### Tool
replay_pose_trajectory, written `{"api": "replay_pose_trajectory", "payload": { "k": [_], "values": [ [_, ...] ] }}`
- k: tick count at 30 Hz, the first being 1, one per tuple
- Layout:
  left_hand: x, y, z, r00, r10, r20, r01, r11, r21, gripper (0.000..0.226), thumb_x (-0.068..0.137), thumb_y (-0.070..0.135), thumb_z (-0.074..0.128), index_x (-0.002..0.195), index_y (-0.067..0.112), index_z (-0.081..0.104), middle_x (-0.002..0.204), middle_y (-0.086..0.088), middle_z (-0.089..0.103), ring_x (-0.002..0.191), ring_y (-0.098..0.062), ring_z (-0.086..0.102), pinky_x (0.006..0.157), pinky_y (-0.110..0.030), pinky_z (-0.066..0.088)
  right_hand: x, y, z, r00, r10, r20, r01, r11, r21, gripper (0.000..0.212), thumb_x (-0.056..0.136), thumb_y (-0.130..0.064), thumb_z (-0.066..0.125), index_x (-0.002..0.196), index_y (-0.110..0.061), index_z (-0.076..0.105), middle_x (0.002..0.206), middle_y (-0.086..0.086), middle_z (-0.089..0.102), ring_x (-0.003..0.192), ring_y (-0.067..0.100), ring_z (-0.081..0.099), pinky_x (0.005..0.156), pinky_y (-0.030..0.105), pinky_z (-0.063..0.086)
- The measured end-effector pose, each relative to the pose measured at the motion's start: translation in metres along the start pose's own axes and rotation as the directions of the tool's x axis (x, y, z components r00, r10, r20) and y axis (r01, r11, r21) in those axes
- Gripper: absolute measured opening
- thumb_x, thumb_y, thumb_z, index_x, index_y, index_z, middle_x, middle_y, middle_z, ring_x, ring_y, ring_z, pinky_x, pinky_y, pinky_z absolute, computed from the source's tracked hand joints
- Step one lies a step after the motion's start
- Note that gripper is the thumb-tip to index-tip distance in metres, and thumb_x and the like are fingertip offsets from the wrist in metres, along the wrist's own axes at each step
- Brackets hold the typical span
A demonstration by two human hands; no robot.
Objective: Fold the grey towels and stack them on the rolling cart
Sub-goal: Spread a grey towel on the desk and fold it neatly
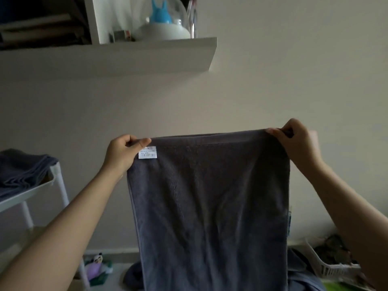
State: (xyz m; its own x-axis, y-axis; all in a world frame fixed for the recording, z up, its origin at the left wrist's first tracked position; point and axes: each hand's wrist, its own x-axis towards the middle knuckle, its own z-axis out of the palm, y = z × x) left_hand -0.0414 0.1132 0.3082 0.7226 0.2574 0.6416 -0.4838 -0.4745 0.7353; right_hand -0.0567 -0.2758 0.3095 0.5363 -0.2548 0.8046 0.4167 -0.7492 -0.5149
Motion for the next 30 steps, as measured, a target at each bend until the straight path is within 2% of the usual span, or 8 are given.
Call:
{"api": "replay_pose_trajectory", "payload": {
  "k": [8, 11, 14, 17, 21, 25, 28, 30],
  "values": [
    [0.011, 0.017, 0.009, 0.971, 0.054, 0.233, -0.093, 0.983, 0.159, 0.04, 0.08, 0.042, 0.067, 0.072, 0.005, 0.054, 0.058, 0.002, 0.041, 0.056, -0.014, 0.035, 0.054, -0.027, 0.028, 0.011, 0.003, -0.033, 0.995, -0.007, 0.101, 0.019, 0.993, -0.117, 0.048, 0.08, -0.041, 0.067, 0.056, -0.009, 0.04, 0.051, 0.002, 0.038, 0.051, 0.018, 0.035, 0.049, 0.028, 0.028],
    [0.003, 0.018, 0.014, 0.914, -0.043, 0.402, 0.044, 0.999, 0.007, 0.067, 0.047, 0.077, 0.07, 0.069, 0.016, 0.054, 0.053, 0.01, 0.045, 0.051, -0.005, 0.038, 0.05, -0.021, 0.031, 0.006, 0.014, -0.041, 0.996, 0.042, 0.075, -0.035, 0.995, -0.09, 0.051, 0.081, -0.039, 0.067, 0.054, -0.008, 0.037, 0.05, 0.003, 0.033, 0.049, 0.016, 0.03, 0.049, 0.029, 0.025],
    [0.004, 0.014, 0.014, 0.774, -0.074, 0.629, 0.201, 0.97, -0.133, 0.088, 0.019, 0.072, 0.081, 0.078, 0.012, 0.055, 0.058, 0.011, 0.059, 0.055, -0.005, 0.053, 0.048, -0.013, 0.041, 0.006, 0.023, -0.053, 0.967, 0.118, 0.226, -0.144, 0.985, 0.1, 0.055, 0.074, -0.05, 0.068, 0.054, -0.012, 0.033, 0.053, 0.0, 0.026, 0.046, 0.007, 0.024, 0.049, 0.029, 0.019],
    [0.012, 0.011, 0.009, 0.561, -0.103, 0.821, 0.274, 0.959, -0.067, 0.098, 0.021, 0.054, 0.092, 0.099, 0.003, 0.059, 0.086, -0.005, 0.07, 0.076, -0.013, 0.067, 0.062, -0.019, 0.053, 0.008, 0.034, -0.068, 0.816, 0.128, 0.564, -0.371, 0.863, 0.341, 0.075, 0.038, -0.072, 0.077, 0.058, -0.011, 0.038, 0.05, -0.008, 0.031, 0.044, 0.001, 0.028, 0.041, 0.016, 0.023],
    [0.017, -0.001, 0.009, 0.422, -0.227, 0.878, 0.299, 0.949, 0.102, 0.08, 0.026, 0.035, 0.096, 0.092, 0.0, 0.069, 0.095, -0.018, 0.071, 0.084, -0.023, 0.069, 0.069, -0.027, 0.057, 0.007, 0.061, -0.077, 0.564, 0.074, 0.822, -0.512, 0.812, 0.279, 0.066, 0.033, -0.052, 0.09, 0.064, -0.009, 0.051, 0.055, -0.005, 0.049, 0.052, 0.003, 0.049, 0.047, 0.013, 0.042],
    [0.02, -0.024, 0.022, 0.477, -0.35, 0.807, 0.278, 0.93, 0.24, 0.089, 0.024, 0.036, 0.096, 0.099, -0.002, 0.065, 0.096, -0.015, 0.07, 0.086, -0.021, 0.068, 0.073, -0.028, 0.057, 0.004, 0.086, -0.071, 0.397, 0.146, 0.906, -0.532, 0.841, 0.097, 0.059, 0.043, -0.023, 0.091, 0.092, -0.005, 0.064, 0.084, 0.01, 0.067, 0.079, 0.017, 0.063, 0.067, 0.023, 0.055],
    [0.013, -0.036, 0.042, 0.57, -0.373, 0.732, 0.369, 0.912, 0.177, 0.047, 0.059, 0.02, 0.086, 0.099, 0.006, 0.064, 0.09, -0.01, 0.068, 0.079, -0.019, 0.065, 0.066, -0.028, 0.059, 0.004, 0.099, -0.058, 0.425, 0.212, 0.88, -0.526, 0.849, 0.049, 0.036, 0.072, -0.007, 0.073, 0.106, 0.001, 0.064, 0.094, 0.018, 0.065, 0.084, 0.021, 0.06, 0.068, 0.023, 0.054],
    [0.008, -0.039, 0.061, 0.656, -0.405, 0.637, 0.427, 0.895, 0.13, 0.018, 0.082, 0.008, 0.067, 0.1, 0.008, 0.063, 0.081, -0.004, 0.07, 0.071, -0.014, 0.065, 0.063, -0.026, 0.058, 0.007, 0.105, -0.048, 0.497, 0.261, 0.827, -0.456, 0.89, -0.007, 0.008, 0.085, -0.002, 0.062, 0.091, 0.0, 0.067, 0.08, 0.015, 0.058, 0.071, 0.019, 0.051, 0.06, 0.022, 0.047]
  ]
}}
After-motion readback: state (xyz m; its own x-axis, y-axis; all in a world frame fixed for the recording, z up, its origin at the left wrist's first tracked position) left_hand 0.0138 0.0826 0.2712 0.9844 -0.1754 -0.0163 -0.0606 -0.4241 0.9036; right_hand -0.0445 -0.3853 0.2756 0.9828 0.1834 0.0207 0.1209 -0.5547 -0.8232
